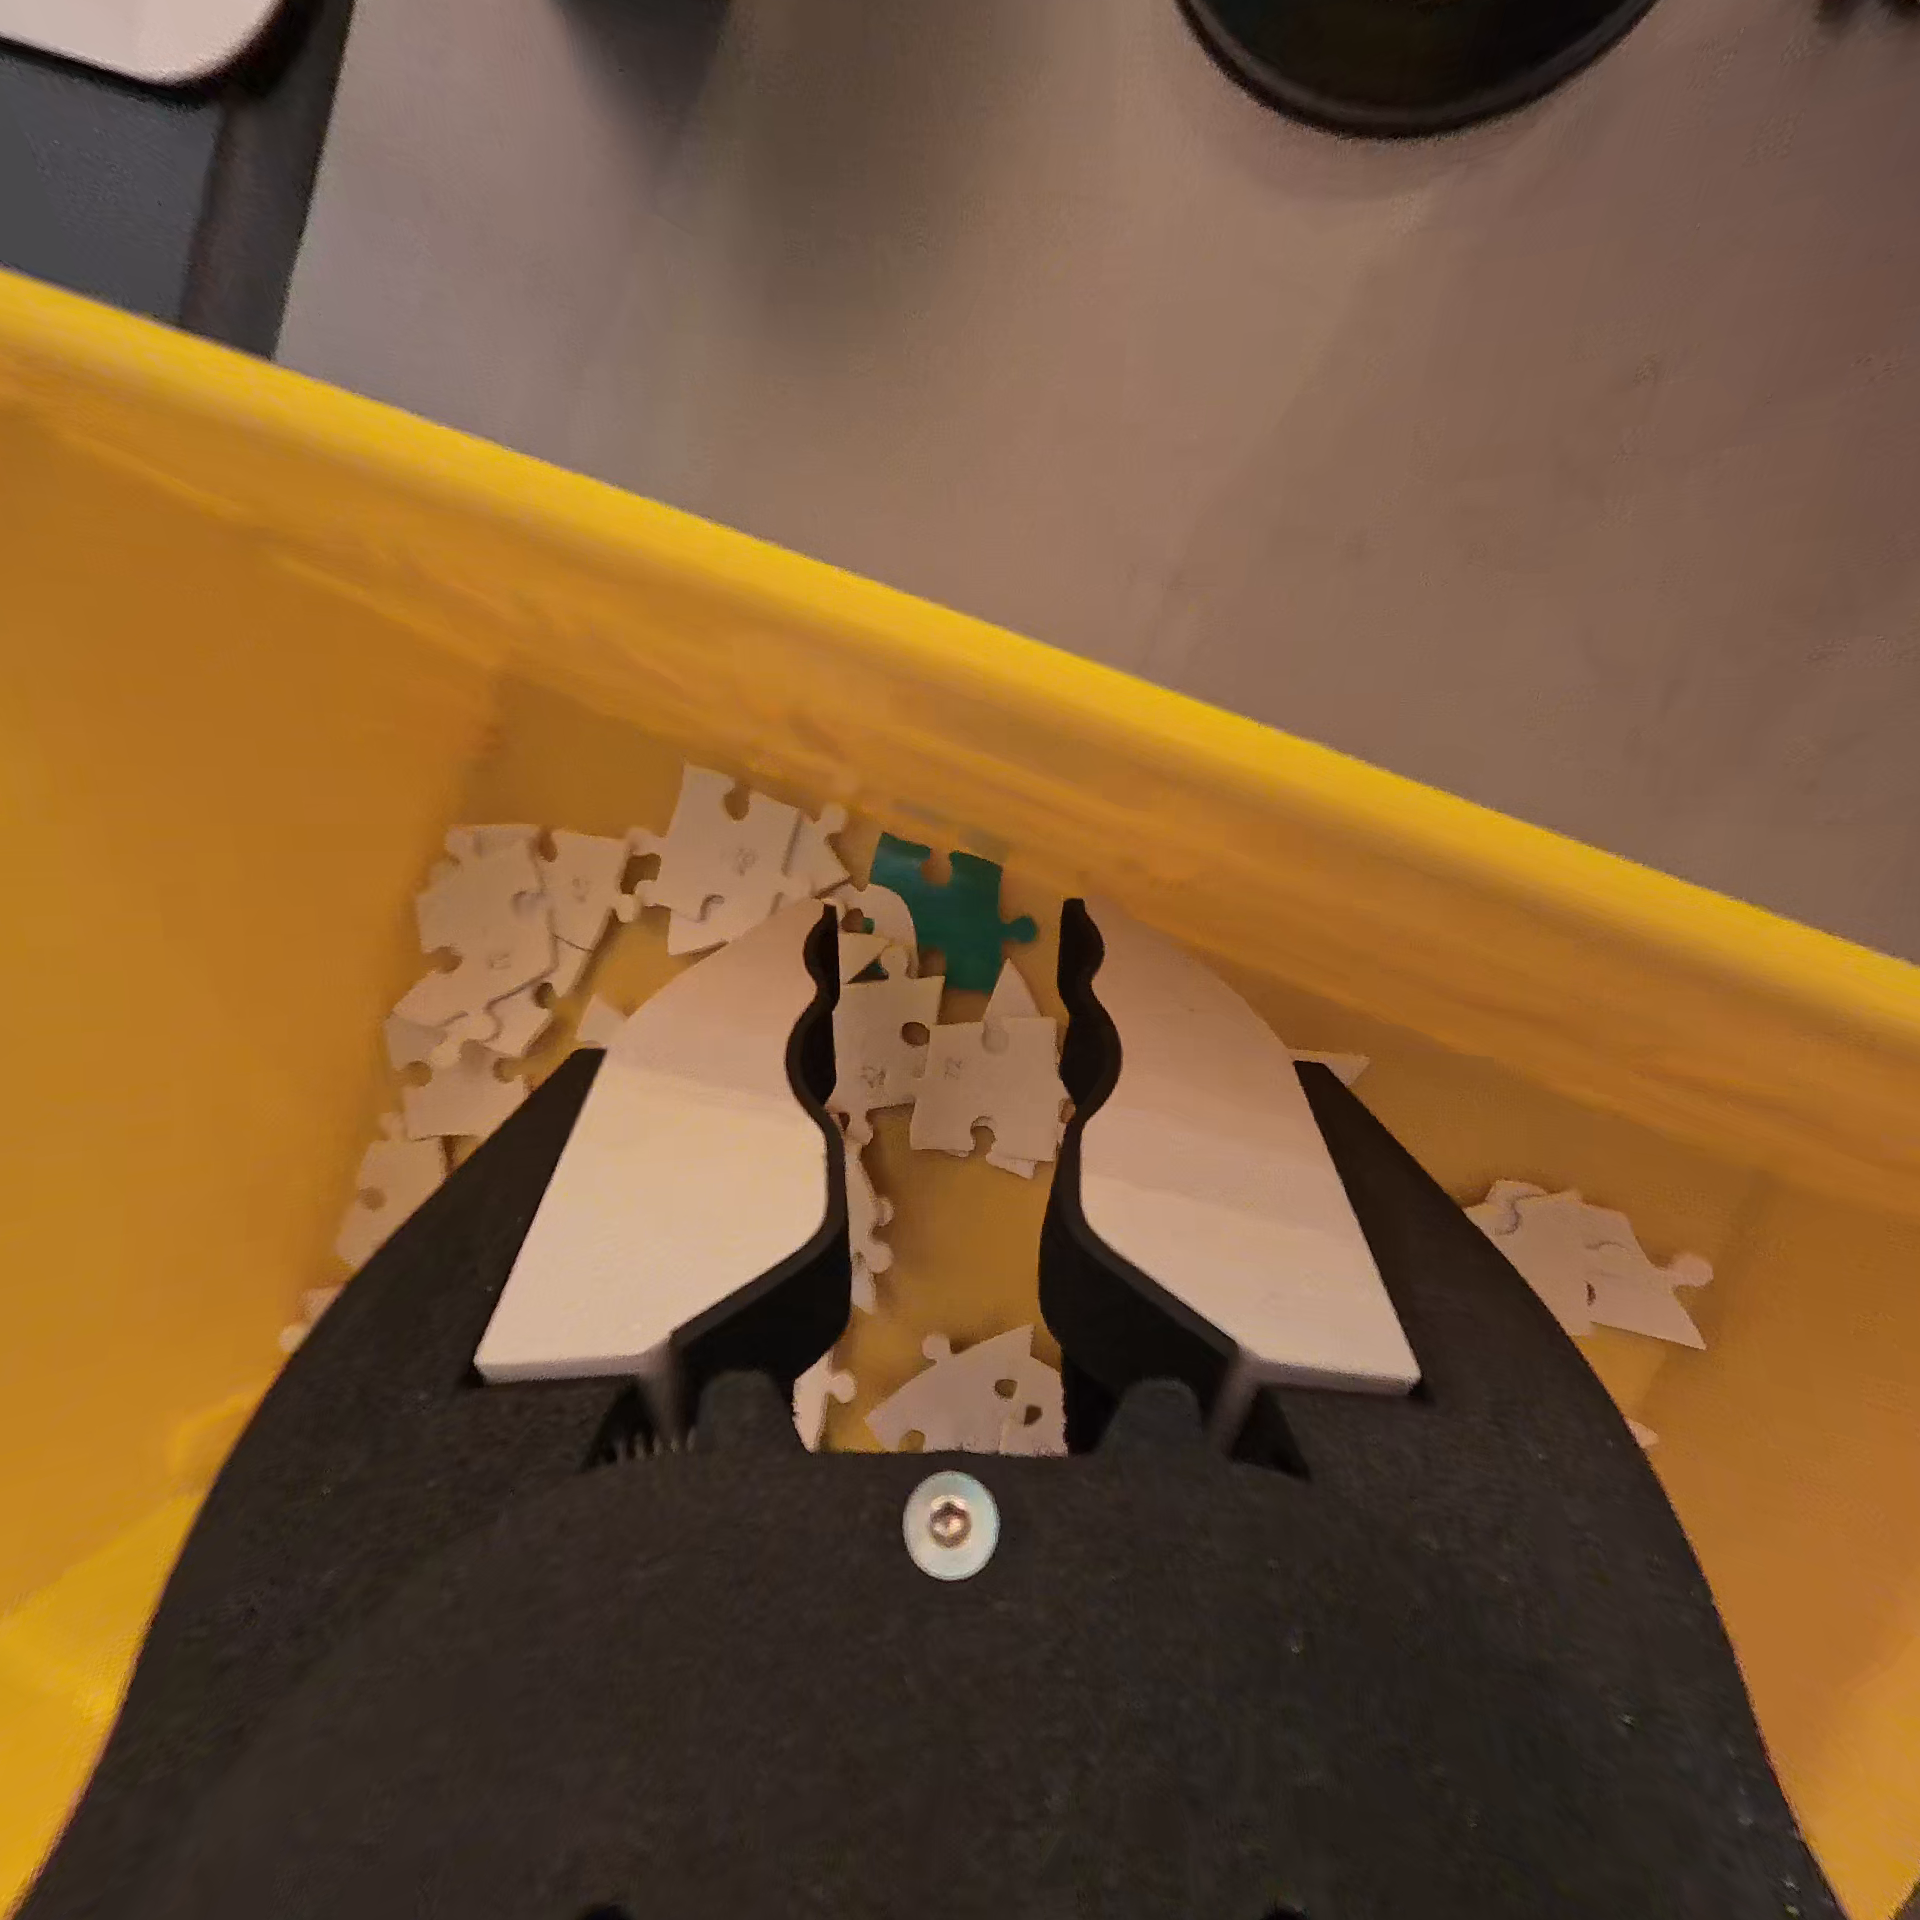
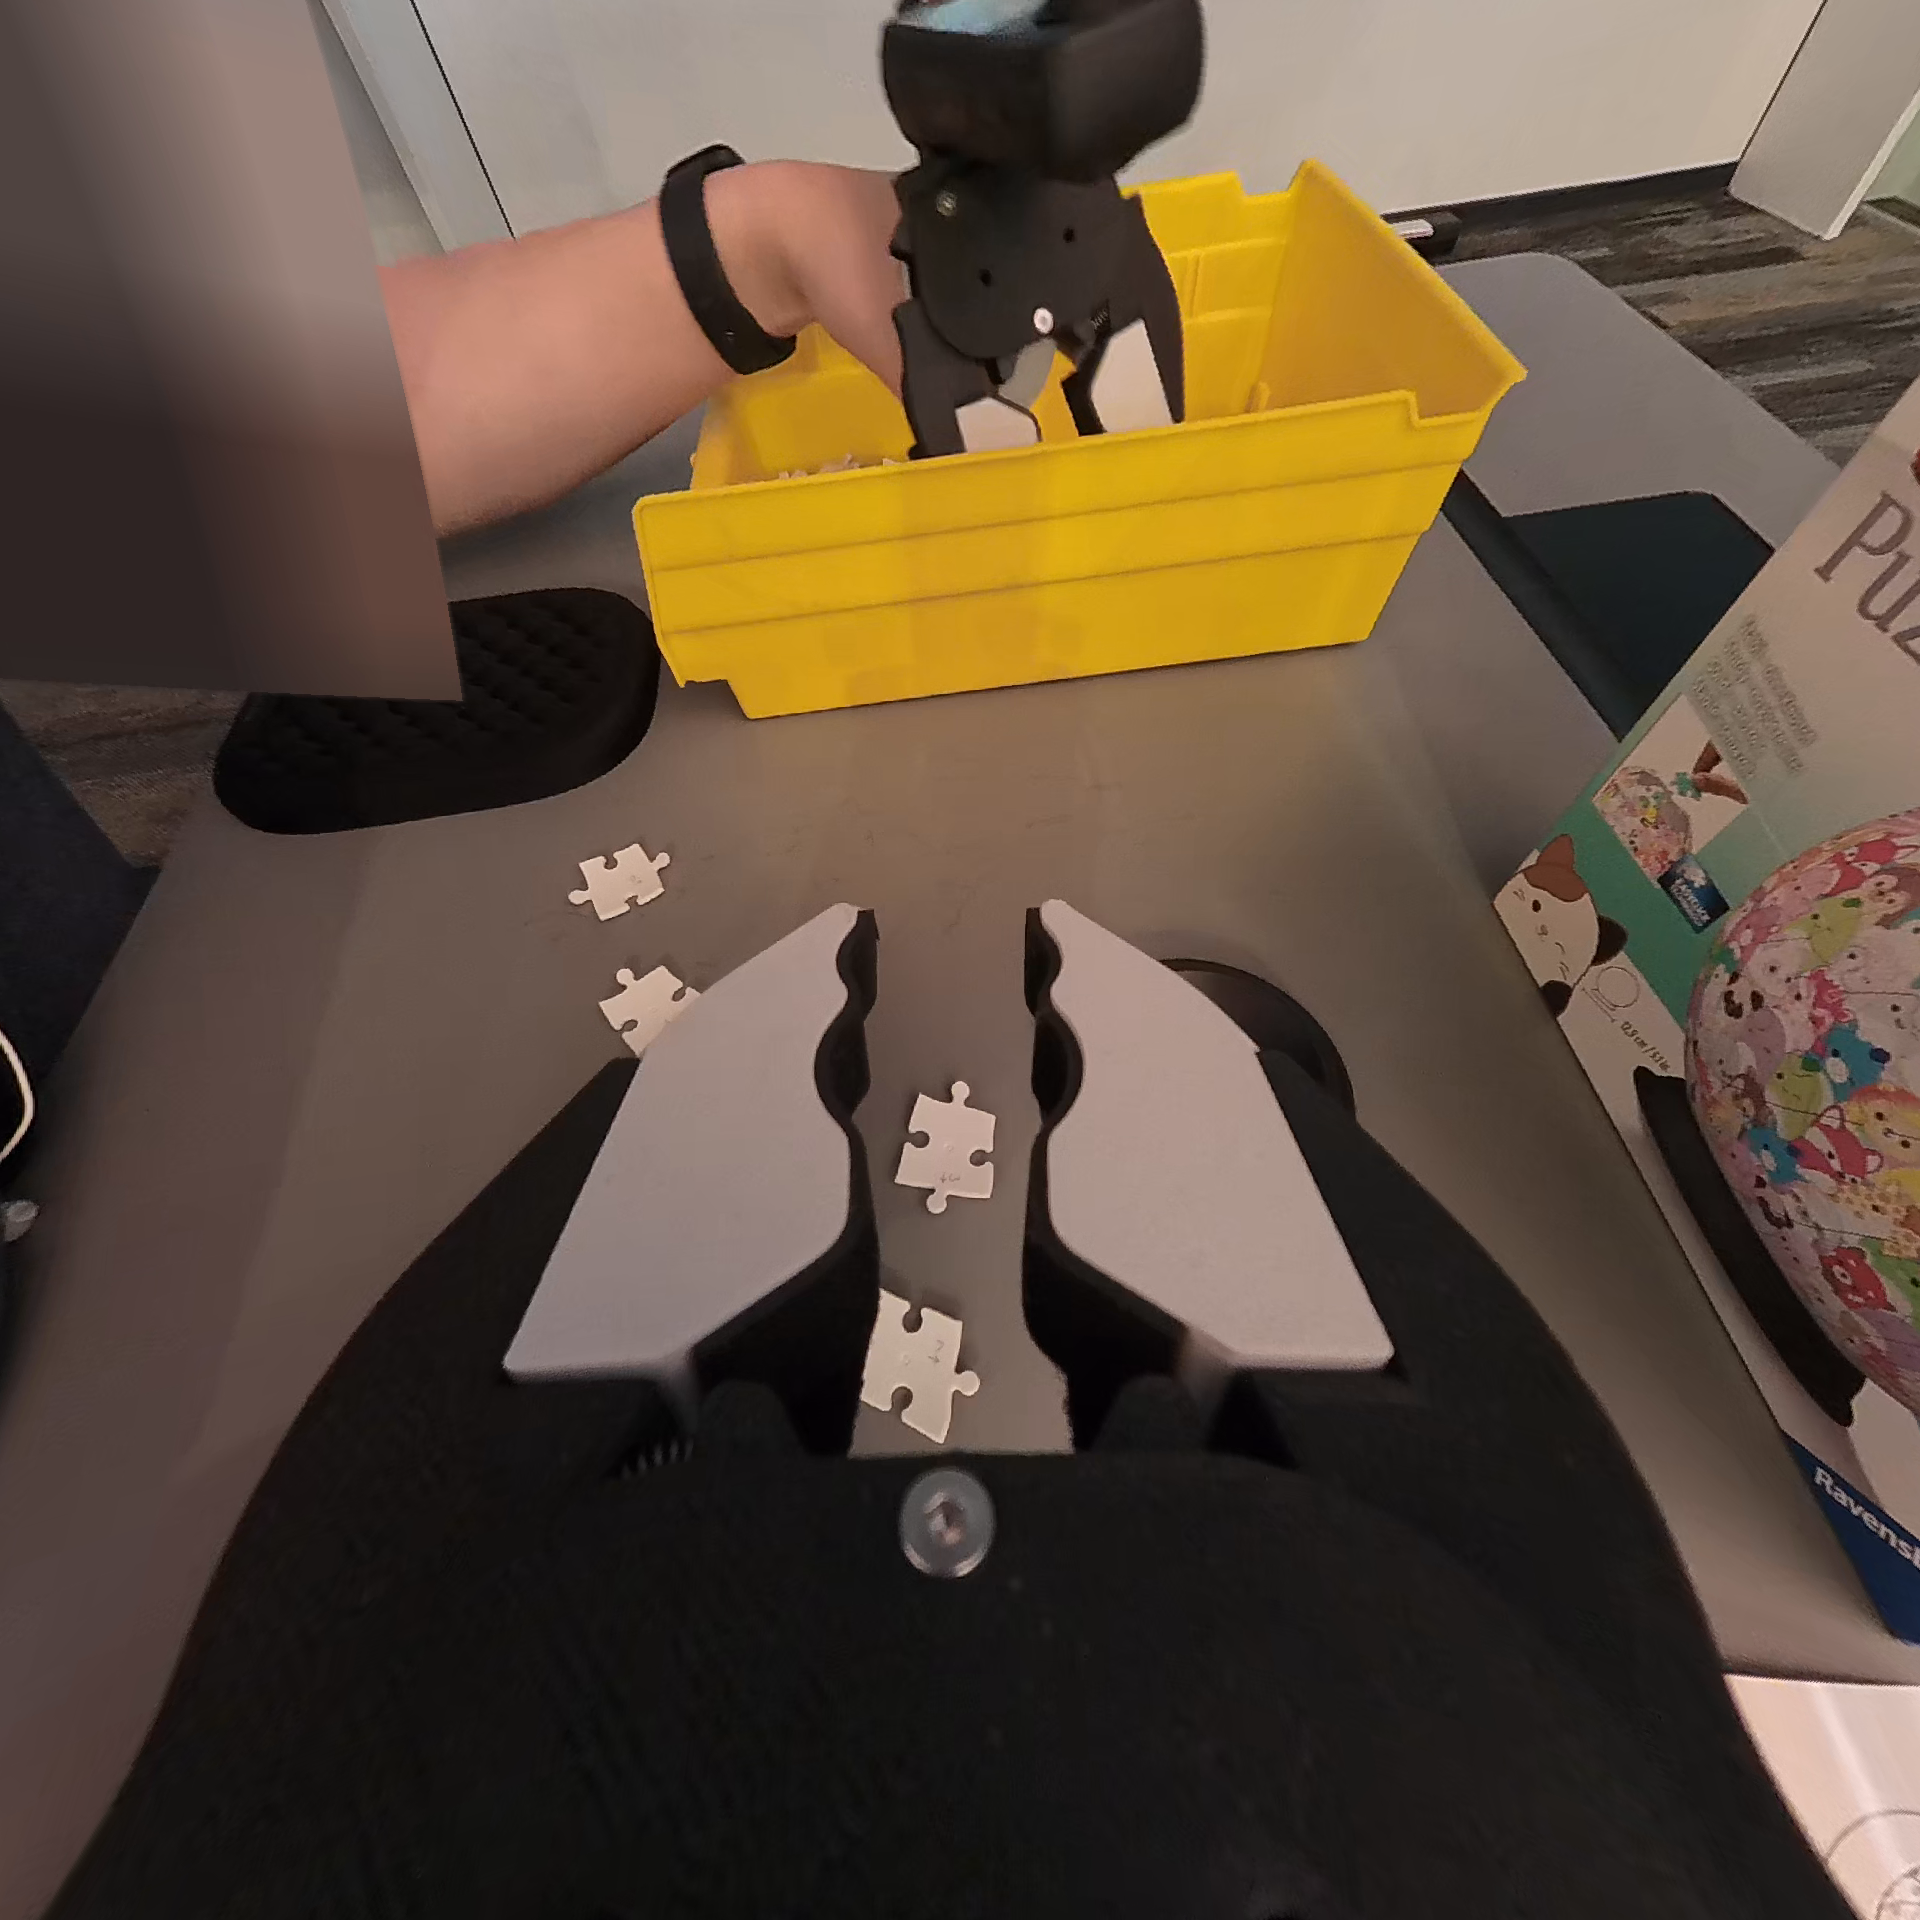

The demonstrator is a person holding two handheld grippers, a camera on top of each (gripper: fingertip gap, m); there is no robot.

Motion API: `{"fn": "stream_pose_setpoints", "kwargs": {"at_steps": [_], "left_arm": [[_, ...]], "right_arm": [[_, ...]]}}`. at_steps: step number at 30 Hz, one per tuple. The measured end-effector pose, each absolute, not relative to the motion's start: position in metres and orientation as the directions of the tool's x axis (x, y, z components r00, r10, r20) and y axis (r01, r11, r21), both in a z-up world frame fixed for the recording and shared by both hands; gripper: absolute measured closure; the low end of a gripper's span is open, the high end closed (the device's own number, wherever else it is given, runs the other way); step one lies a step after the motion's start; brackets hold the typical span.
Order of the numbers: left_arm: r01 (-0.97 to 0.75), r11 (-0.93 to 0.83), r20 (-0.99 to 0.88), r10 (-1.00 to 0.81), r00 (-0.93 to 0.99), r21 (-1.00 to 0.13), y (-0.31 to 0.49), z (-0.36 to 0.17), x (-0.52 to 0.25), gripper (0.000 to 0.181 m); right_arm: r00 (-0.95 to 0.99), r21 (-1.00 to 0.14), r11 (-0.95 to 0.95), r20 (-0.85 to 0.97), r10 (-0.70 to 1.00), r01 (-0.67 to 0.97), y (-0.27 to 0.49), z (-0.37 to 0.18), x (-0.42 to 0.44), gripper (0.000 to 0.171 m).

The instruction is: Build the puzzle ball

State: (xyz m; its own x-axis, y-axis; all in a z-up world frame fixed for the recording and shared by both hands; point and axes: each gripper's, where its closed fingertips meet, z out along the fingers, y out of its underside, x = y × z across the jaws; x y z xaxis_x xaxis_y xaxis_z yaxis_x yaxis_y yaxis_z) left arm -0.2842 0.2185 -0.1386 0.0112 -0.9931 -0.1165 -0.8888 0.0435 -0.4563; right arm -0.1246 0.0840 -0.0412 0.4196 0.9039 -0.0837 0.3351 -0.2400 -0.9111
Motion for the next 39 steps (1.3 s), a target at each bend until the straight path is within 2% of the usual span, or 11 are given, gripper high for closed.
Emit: {"fn": "stream_pose_setpoints", "kwargs": {"at_steps": [7,12,17,24,28,33,36,37,39], "left_arm": [[-0.906,0.076,-0.108,-0.994,-0.034,-0.416,0.224,-0.148,-0.283,0.134],[-0.894,0.113,-0.097,-0.992,-0.078,-0.433,0.219,-0.149,-0.281,0.146],[-0.908,0.111,-0.122,-0.990,-0.066,-0.404,0.217,-0.148,-0.286,0.150],[-0.899,0.007,-0.179,-0.981,0.079,-0.438,0.230,-0.127,-0.302,0.181],[-0.833,-0.113,-0.119,-0.971,0.209,-0.541,0.234,-0.110,-0.305,0.181],[-0.781,-0.194,-0.088,-0.949,0.303,-0.594,0.239,-0.106,-0.312,0.181],[-0.836,-0.171,-0.170,-0.939,0.298,-0.522,0.244,-0.121,-0.311,0.154],[-0.869,-0.163,-0.221,-0.930,0.294,-0.468,0.249,-0.128,-0.315,0.150],[-0.910,-0.185,-0.224,-0.933,0.281,-0.370,0.253,-0.141,-0.321,0.157]], "right_arm": [[0.418,-0.912,-0.235,-0.079,0.905,0.336,0.083,-0.039,-0.124,0.142],[0.412,-0.905,-0.236,-0.075,0.908,0.353,0.081,-0.041,-0.125,0.142],[0.410,-0.907,-0.231,-0.072,0.909,0.352,0.081,-0.039,-0.125,0.142],[0.409,-0.906,-0.229,-0.069,0.910,0.356,0.080,-0.039,-0.125,0.142],[0.410,-0.906,-0.225,-0.064,0.910,0.358,0.080,-0.038,-0.124,0.142],[0.406,-0.902,-0.225,-0.062,0.912,0.368,0.079,-0.040,-0.124,0.142],[0.404,-0.898,-0.233,-0.069,0.912,0.373,0.079,-0.042,-0.124,0.142],[0.403,-0.897,-0.234,-0.070,0.913,0.375,0.079,-0.042,-0.125,0.142],[0.401,-0.896,-0.233,-0.068,0.914,0.379,0.079,-0.043,-0.125,0.142]]}}
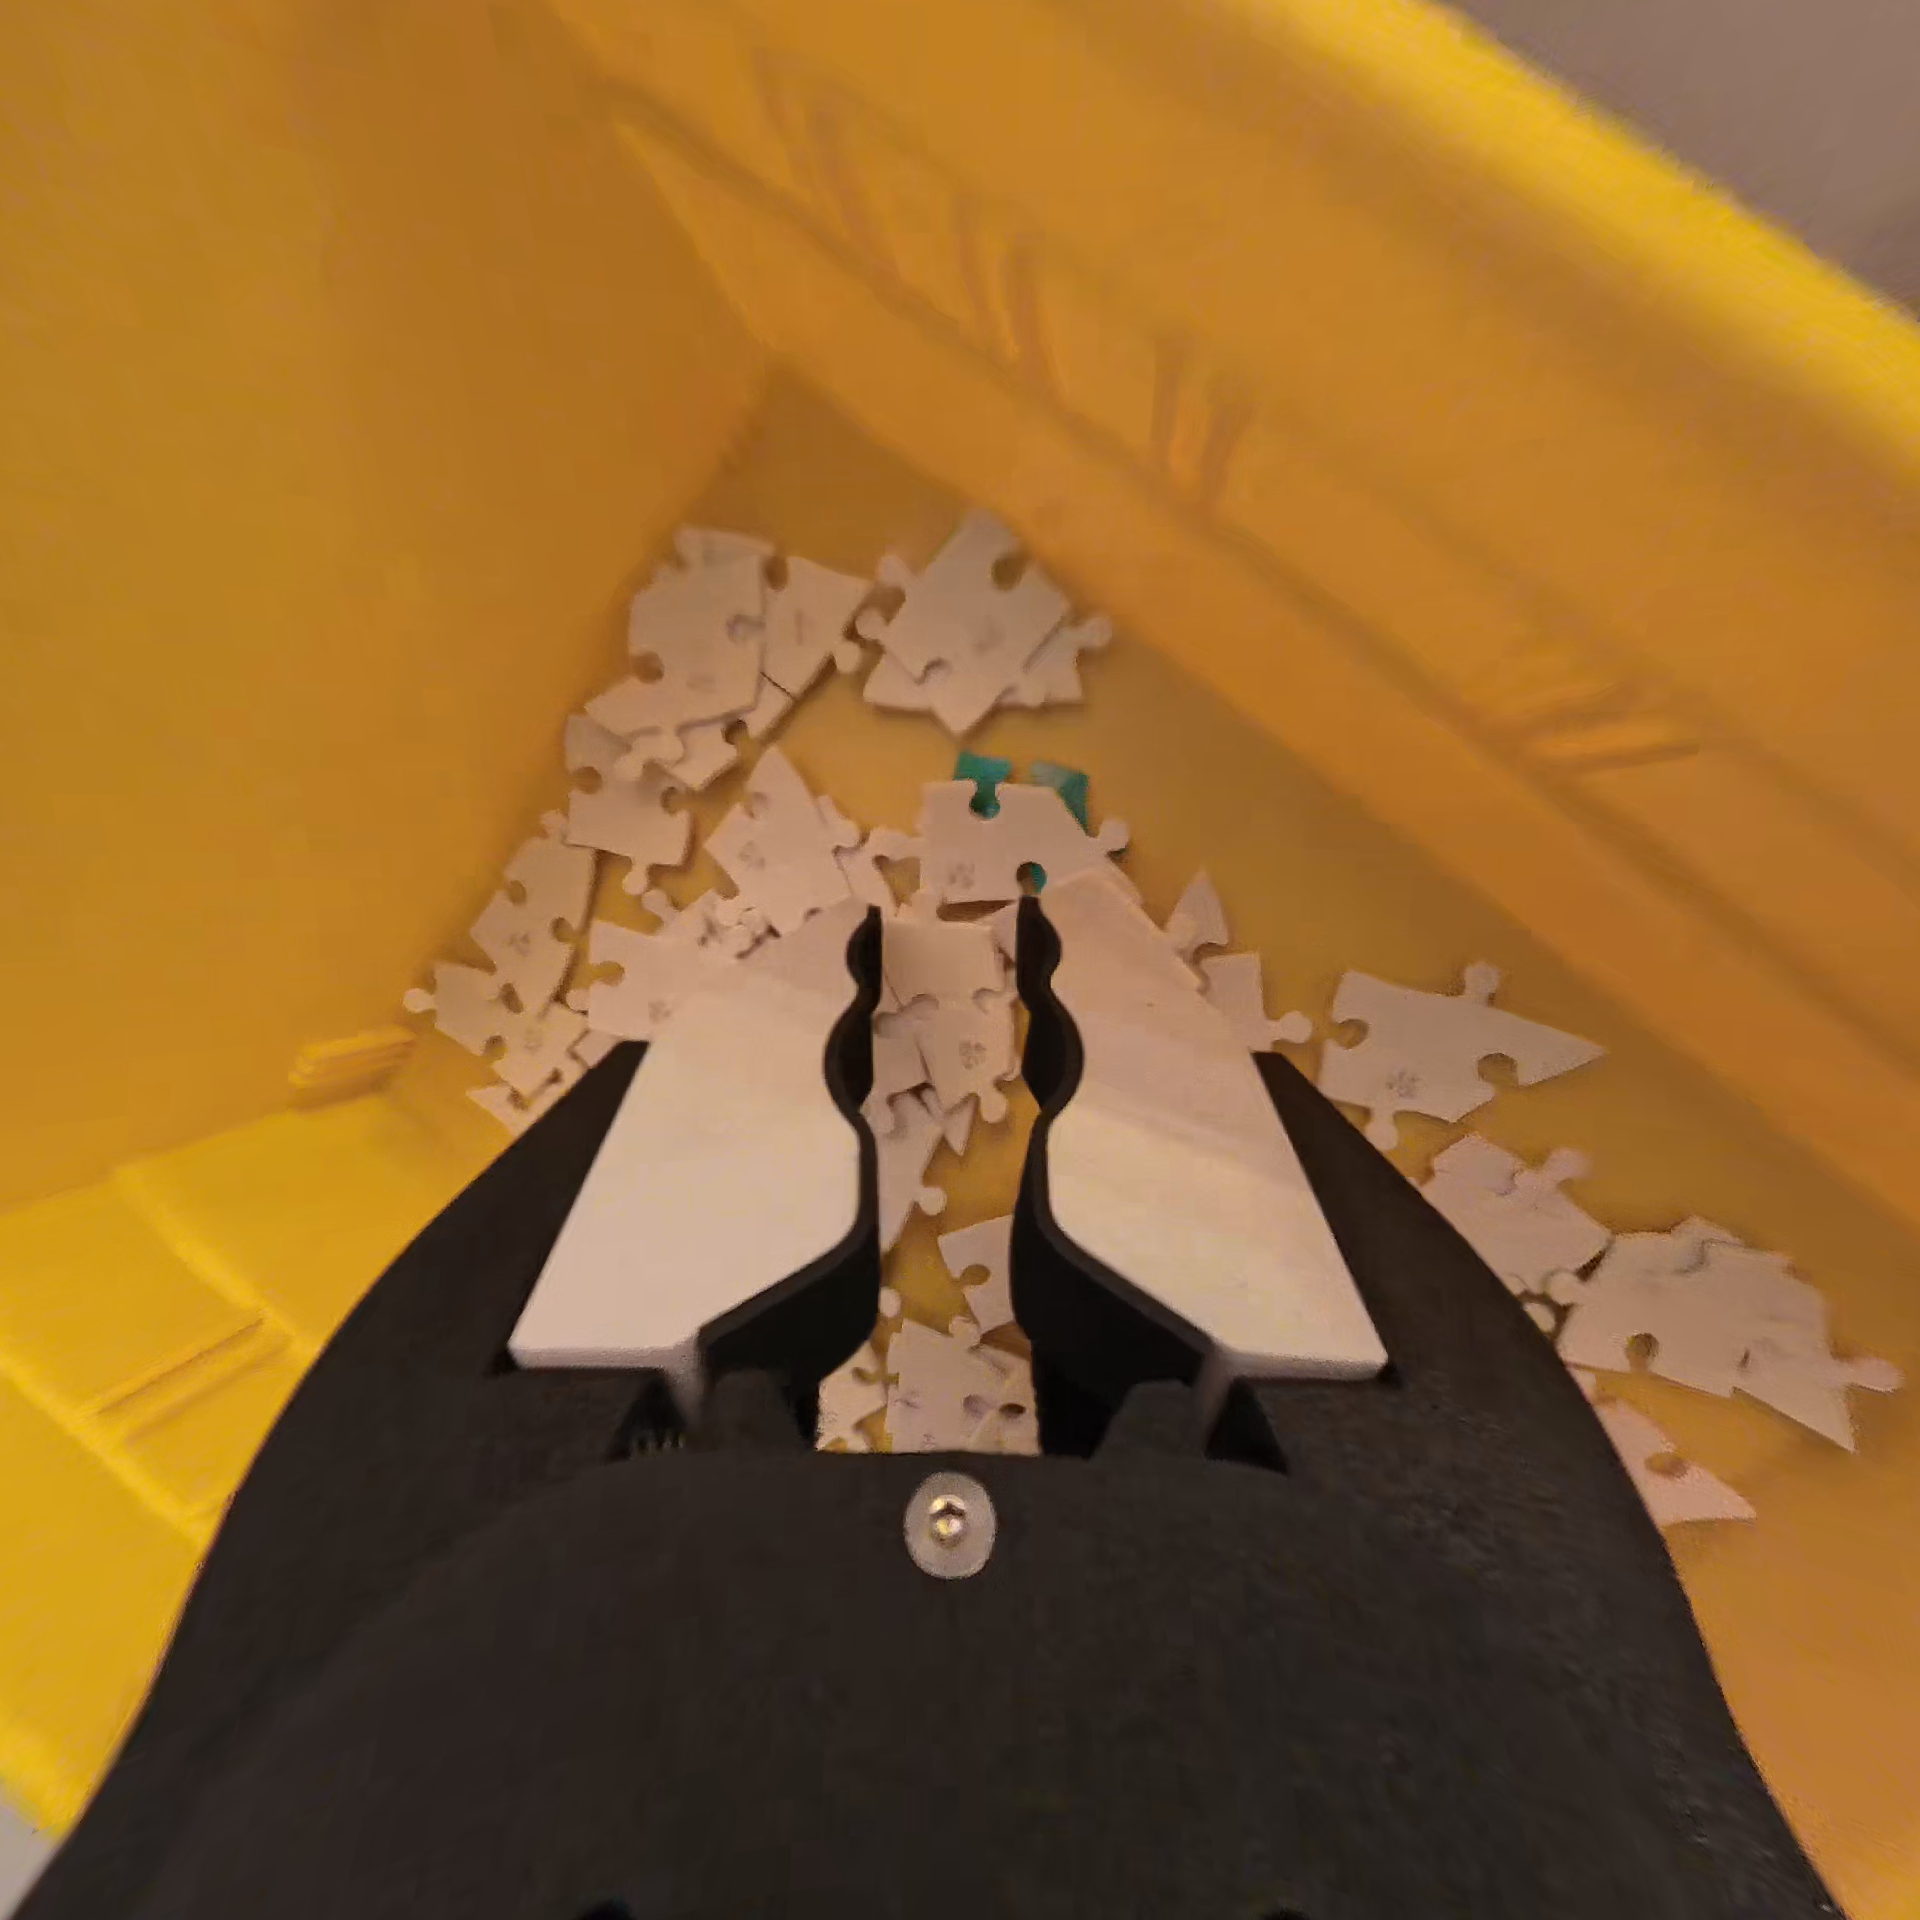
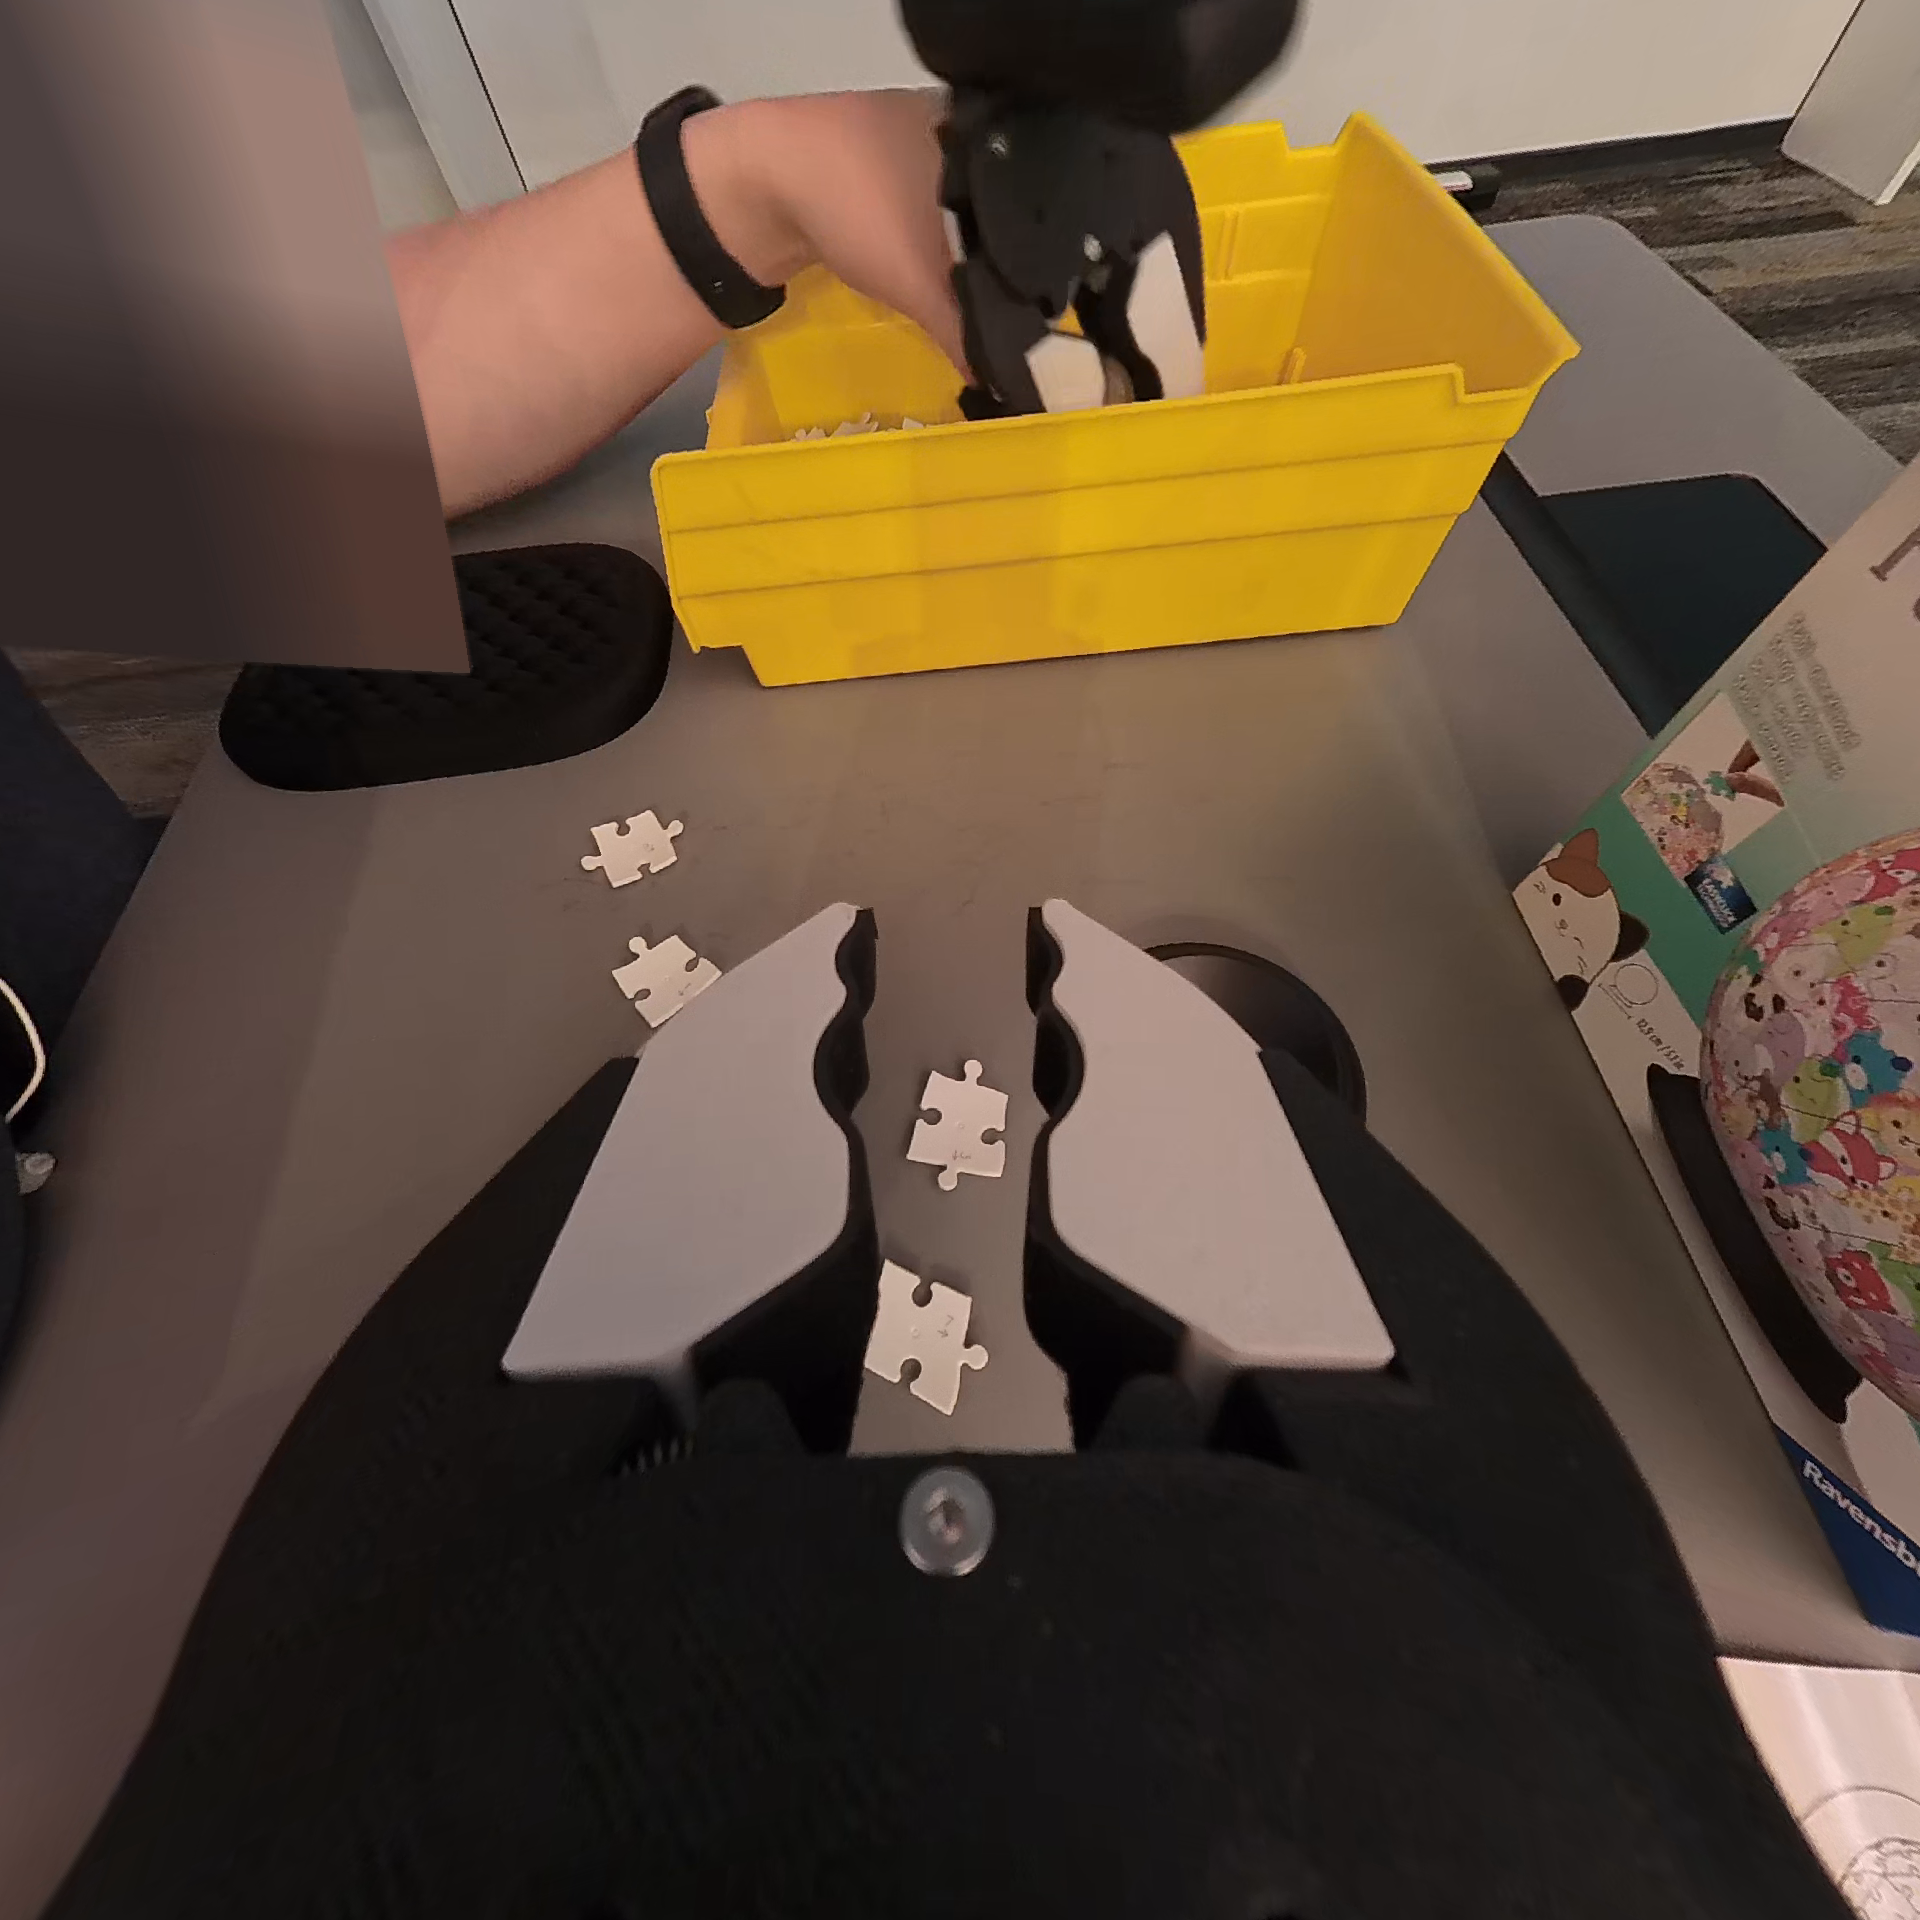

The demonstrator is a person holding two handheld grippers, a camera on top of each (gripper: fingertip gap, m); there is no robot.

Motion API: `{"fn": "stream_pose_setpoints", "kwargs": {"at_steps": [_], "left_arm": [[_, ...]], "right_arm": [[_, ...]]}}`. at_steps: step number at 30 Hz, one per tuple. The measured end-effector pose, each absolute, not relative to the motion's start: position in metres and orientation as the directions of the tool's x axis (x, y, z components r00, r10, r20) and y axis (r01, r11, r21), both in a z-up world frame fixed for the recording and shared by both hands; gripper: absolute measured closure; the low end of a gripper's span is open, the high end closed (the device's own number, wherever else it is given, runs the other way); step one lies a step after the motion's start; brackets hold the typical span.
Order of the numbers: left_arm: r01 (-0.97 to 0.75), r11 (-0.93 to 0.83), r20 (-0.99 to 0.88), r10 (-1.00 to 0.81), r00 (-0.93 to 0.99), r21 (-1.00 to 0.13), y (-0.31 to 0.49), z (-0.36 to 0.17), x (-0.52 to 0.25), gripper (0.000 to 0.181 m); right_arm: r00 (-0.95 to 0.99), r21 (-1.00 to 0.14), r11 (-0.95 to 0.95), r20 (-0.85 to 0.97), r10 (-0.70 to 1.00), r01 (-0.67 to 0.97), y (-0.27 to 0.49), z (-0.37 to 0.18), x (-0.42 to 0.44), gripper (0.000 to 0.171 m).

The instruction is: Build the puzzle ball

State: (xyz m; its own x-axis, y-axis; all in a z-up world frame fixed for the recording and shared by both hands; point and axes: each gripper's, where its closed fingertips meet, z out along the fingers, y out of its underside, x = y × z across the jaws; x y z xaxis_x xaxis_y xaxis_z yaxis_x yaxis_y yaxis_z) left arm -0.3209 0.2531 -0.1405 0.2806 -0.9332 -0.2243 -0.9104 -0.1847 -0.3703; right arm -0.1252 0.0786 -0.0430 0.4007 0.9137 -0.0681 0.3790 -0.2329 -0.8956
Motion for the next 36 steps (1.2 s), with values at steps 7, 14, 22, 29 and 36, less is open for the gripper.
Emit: {"fn": "stream_pose_setpoints", "kwargs": {"at_steps": [7,14,22,29,36], "left_arm": [[-0.841,-0.268,-0.020,-0.949,0.314,-0.470,0.261,-0.124,-0.299,0.156],[-0.869,-0.225,0.057,-0.973,0.223,-0.441,0.261,-0.114,-0.290,0.158],[-0.942,-0.051,-0.008,-0.998,0.057,-0.331,0.252,-0.140,-0.295,0.155],[-0.927,-0.092,-0.008,-0.995,0.102,-0.364,0.253,-0.136,-0.298,0.181],[-0.905,-0.097,-0.012,-0.994,0.112,-0.415,0.249,-0.130,-0.300,0.169]], "right_arm": [[0.390,-0.889,-0.231,-0.065,0.919,0.395,0.076,-0.045,-0.124,0.142],[0.386,-0.889,-0.229,-0.065,0.920,0.396,0.075,-0.044,-0.122,0.142],[0.378,-0.884,-0.230,-0.066,0.923,0.407,0.074,-0.046,-0.122,0.142],[0.377,-0.883,-0.229,-0.065,0.924,0.409,0.074,-0.046,-0.123,0.142],[0.378,-0.884,-0.233,-0.070,0.923,0.406,0.074,-0.047,-0.123,0.142]]}}
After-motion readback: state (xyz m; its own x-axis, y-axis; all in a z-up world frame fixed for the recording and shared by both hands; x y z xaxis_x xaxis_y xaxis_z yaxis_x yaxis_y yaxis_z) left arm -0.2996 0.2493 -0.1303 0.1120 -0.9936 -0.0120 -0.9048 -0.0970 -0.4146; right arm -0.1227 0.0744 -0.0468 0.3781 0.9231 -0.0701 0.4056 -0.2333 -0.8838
